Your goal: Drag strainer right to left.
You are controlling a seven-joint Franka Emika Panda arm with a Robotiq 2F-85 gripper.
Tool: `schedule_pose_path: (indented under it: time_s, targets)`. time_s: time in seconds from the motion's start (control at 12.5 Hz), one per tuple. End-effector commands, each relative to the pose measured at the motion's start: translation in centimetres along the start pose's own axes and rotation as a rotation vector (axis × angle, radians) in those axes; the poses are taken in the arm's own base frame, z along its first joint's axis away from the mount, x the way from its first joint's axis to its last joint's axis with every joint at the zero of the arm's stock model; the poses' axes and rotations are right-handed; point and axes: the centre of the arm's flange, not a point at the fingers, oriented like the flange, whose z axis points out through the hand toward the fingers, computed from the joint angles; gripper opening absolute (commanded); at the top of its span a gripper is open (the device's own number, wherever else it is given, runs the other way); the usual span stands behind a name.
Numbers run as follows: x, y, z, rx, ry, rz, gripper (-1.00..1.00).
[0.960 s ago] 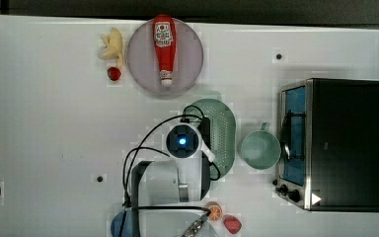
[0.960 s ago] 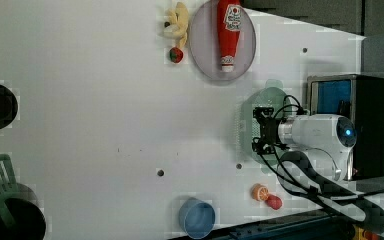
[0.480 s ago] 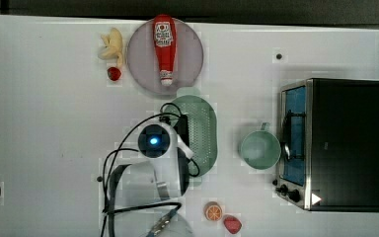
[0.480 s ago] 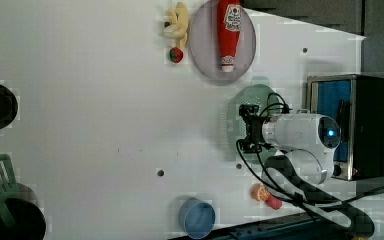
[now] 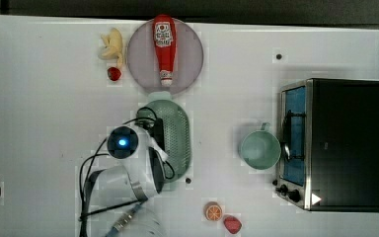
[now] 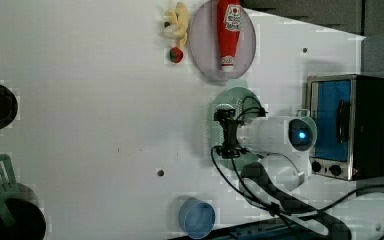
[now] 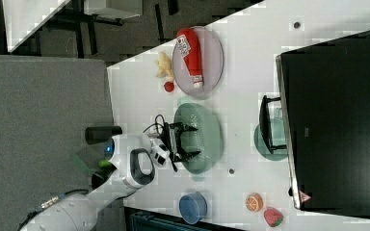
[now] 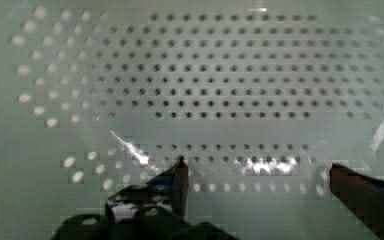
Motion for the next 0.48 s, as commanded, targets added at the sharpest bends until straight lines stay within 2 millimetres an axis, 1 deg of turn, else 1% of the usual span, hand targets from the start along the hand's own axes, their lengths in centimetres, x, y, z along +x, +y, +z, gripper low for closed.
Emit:
schedule_pose_path:
  time_s: [0.08,0.24,0.48]
  targets:
    - [-4.2,-1.1,-1.3,0.017,-0.004,0.042,1.0]
    - [-5.9,-1.4,-1.6,0.015,-0.002,0.039,1.0]
    - [-7.8,-1.6,-2.0,0.0,0.006,0.017,1.0]
